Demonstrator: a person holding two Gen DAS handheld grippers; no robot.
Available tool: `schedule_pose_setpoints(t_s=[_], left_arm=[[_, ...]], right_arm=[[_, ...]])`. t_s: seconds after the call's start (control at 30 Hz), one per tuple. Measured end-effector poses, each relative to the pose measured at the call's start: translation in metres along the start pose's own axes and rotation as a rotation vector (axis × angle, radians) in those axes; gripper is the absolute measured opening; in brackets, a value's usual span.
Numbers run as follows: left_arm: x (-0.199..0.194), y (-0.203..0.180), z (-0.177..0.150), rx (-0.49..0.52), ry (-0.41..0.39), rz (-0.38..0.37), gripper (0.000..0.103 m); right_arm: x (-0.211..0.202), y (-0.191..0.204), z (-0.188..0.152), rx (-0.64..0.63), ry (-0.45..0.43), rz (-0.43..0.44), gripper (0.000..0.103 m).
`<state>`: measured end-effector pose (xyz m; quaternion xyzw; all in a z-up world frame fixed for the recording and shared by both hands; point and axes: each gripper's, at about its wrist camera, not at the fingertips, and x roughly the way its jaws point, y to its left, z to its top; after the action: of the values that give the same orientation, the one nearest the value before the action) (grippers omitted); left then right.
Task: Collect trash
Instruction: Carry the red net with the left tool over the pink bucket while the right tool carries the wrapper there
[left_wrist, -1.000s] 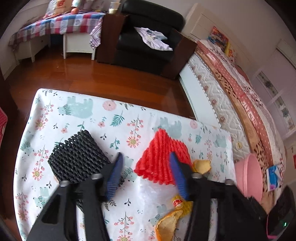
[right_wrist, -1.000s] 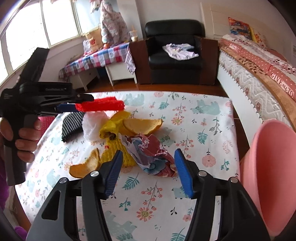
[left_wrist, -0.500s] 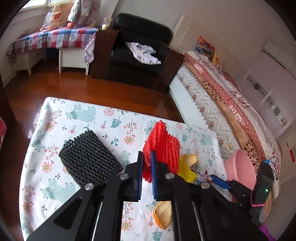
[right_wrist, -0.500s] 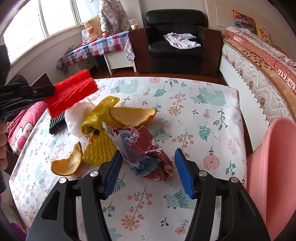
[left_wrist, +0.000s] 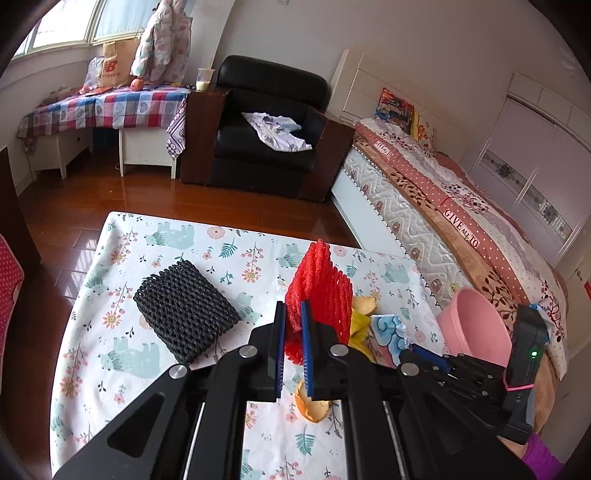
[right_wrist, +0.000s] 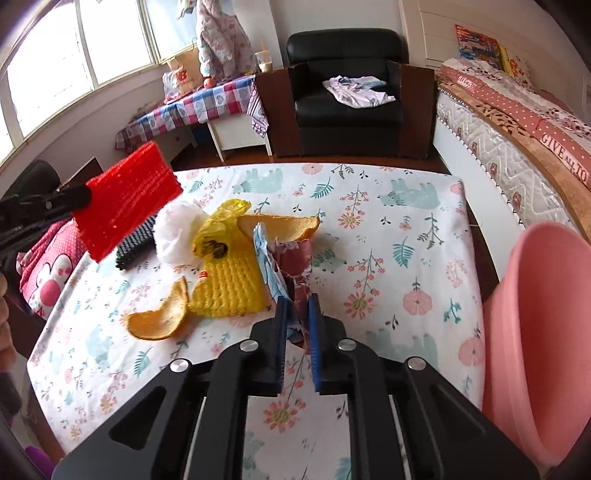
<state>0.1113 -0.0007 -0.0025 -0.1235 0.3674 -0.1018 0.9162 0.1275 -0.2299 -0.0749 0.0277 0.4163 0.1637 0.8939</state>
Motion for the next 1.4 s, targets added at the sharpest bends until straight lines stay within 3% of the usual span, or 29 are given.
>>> schedule_pose_setpoints(t_s=[0.33,0.9,1.4], left_arm=[[-0.014,-0.036,-0.015,0.038,-0.039,-0.005,0.007],[-0.002,-0.142,-0.026,0.156,-0.04,-0.04,0.007],[0.027,-0.242,-0.038,0.267,-0.01,-0.094,0.007]], right_arm=[[-0.053,-0.01,-0.015,0.103,-0.085,-0.023,0.011],[-0.122,-0.076,-0.039,0.255,-0.181,-0.192,0.011],[-0.142,-0.13,-0.049,0.355,-0.202,-0.283,0.011]])
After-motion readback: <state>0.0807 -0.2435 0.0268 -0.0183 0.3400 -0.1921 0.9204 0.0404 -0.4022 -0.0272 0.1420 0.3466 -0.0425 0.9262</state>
